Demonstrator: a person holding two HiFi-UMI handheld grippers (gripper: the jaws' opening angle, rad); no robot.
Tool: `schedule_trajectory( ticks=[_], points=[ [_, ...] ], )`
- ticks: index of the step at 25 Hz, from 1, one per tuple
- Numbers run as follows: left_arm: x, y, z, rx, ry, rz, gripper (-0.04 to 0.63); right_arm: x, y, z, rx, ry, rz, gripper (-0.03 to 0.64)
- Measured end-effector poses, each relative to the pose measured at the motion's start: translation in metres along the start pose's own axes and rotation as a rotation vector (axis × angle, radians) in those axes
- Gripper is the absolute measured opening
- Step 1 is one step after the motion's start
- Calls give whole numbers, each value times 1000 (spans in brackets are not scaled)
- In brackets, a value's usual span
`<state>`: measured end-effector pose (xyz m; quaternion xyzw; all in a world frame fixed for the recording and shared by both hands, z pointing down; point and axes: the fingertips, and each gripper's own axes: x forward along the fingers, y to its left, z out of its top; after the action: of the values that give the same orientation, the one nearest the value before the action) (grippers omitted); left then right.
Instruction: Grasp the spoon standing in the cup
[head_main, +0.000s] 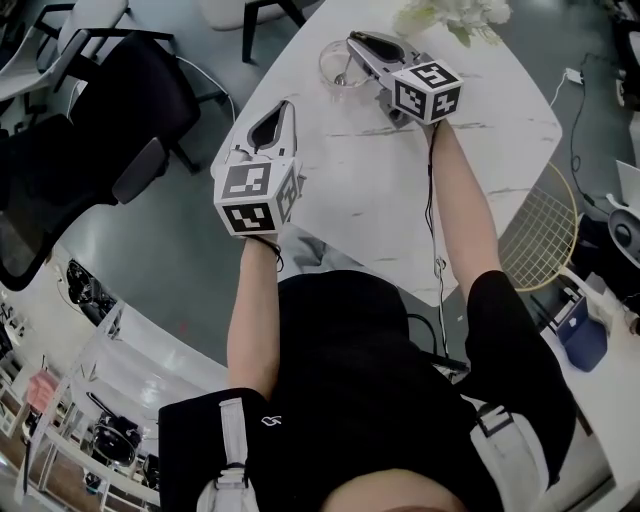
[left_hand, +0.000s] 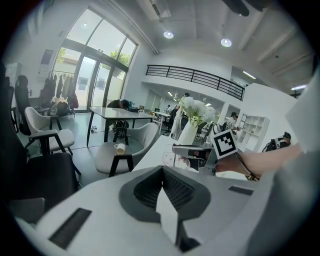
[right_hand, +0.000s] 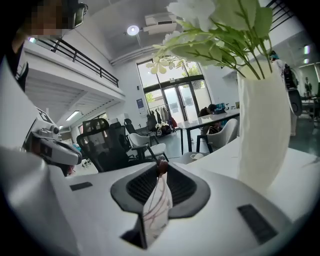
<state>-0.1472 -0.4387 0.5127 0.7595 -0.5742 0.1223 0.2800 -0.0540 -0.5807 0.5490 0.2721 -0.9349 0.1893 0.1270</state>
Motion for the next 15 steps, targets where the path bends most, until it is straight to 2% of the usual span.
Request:
schedule_trajectory(
  ticks=[4, 9, 15],
  points=[
    [-8, -2, 2, 0, -19, 2, 15, -15, 3, 15, -22, -47, -34, 49],
    [-16, -13, -2, -9, -33, -5, 15, -44, 16, 54, -56, -165, -100, 44],
    [-35, -41, -1, -3, -80, -21, 15, -91, 57, 90, -141, -262, -110, 44]
  ],
)
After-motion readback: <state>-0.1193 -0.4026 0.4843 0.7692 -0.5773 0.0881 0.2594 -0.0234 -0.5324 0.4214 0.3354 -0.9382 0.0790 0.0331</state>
